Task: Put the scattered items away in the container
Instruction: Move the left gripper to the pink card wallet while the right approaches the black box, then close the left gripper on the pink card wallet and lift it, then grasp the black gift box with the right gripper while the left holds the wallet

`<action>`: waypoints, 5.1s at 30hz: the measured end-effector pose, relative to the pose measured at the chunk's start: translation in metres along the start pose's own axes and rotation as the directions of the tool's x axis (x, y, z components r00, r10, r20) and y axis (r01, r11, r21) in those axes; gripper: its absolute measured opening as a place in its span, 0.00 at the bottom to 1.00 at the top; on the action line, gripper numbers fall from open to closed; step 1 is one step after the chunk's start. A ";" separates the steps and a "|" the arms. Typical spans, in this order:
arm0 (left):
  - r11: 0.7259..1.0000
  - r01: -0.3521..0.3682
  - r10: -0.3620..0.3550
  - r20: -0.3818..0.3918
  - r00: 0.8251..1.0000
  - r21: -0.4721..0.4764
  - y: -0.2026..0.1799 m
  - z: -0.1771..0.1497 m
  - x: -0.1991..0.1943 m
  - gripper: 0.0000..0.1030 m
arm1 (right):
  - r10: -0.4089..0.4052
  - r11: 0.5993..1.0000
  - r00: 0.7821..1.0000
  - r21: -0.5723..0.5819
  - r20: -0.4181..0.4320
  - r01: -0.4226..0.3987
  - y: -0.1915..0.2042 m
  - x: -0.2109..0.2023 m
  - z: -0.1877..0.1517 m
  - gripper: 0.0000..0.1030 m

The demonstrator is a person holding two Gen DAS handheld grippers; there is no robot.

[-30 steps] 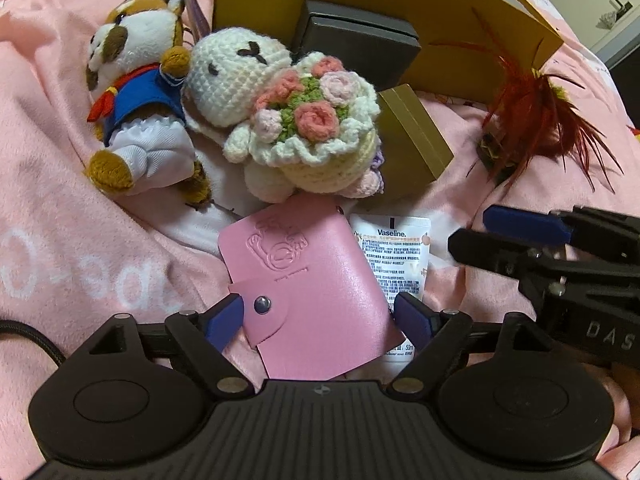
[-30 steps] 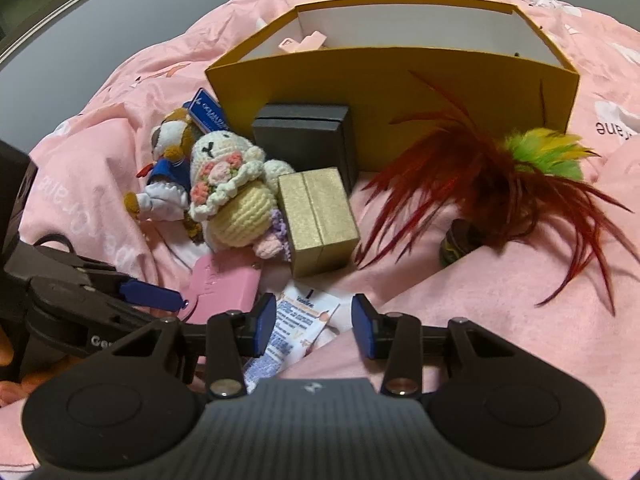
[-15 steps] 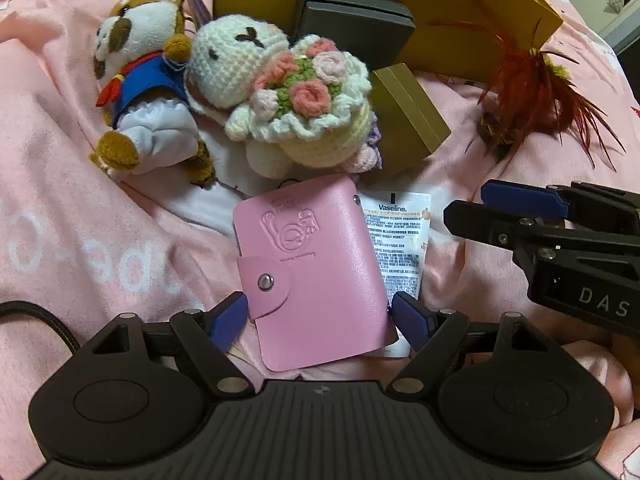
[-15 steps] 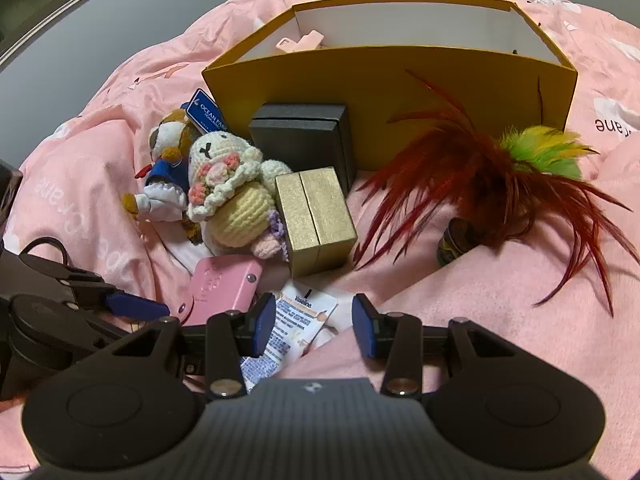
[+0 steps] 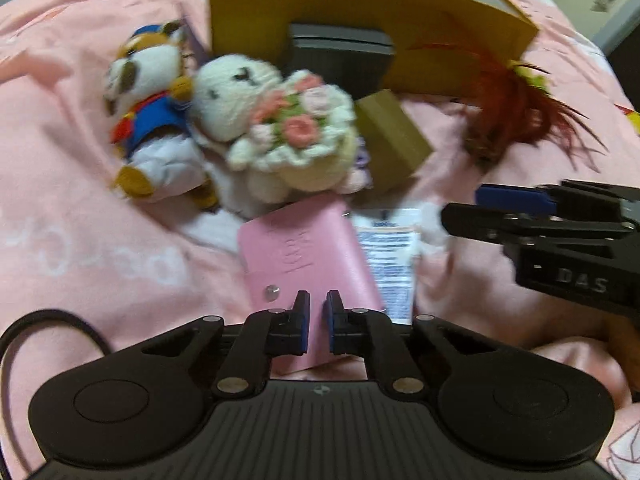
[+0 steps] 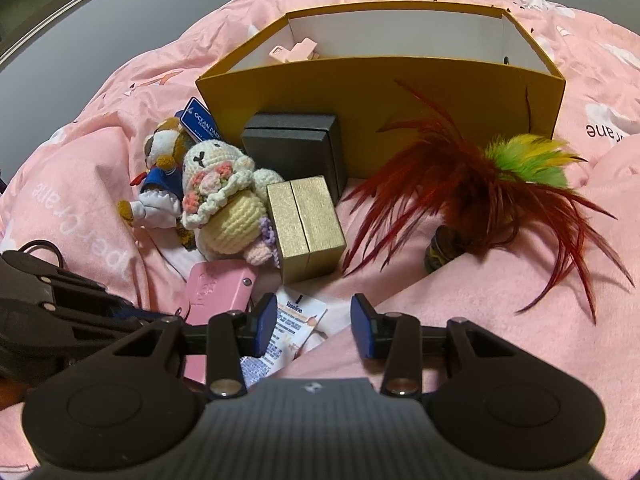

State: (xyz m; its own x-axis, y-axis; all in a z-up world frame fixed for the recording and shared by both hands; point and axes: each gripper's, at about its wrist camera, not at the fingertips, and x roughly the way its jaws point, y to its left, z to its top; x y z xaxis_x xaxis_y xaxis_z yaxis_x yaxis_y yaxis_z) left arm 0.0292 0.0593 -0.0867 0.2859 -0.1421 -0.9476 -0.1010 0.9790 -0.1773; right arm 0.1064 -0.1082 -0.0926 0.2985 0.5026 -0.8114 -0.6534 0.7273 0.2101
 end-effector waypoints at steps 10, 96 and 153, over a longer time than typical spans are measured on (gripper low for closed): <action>0.990 0.050 -0.057 -0.053 0.997 -0.129 0.022 0.005 0.014 0.75 | 0.055 0.998 0.997 -0.023 -0.046 -0.056 0.008 0.007 -0.003 0.43; 0.943 -0.143 0.155 -0.014 0.988 0.299 -0.044 0.008 0.035 0.82 | 0.068 0.997 0.997 0.047 -0.035 -0.067 -0.010 0.002 0.018 0.31; 0.993 0.068 -0.100 0.408 0.907 0.092 0.007 0.042 -0.089 0.20 | 0.113 0.982 0.989 -0.160 0.096 -0.097 0.017 -0.030 0.055 0.24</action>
State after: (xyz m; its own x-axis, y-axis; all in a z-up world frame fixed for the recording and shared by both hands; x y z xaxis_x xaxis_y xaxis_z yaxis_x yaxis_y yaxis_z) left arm 0.0432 0.0849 0.0079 0.6587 -0.1671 -0.7336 0.0067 0.9763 -0.2164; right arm 0.1244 -0.0854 -0.0352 0.2882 0.6241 -0.7262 -0.7823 0.5908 0.1973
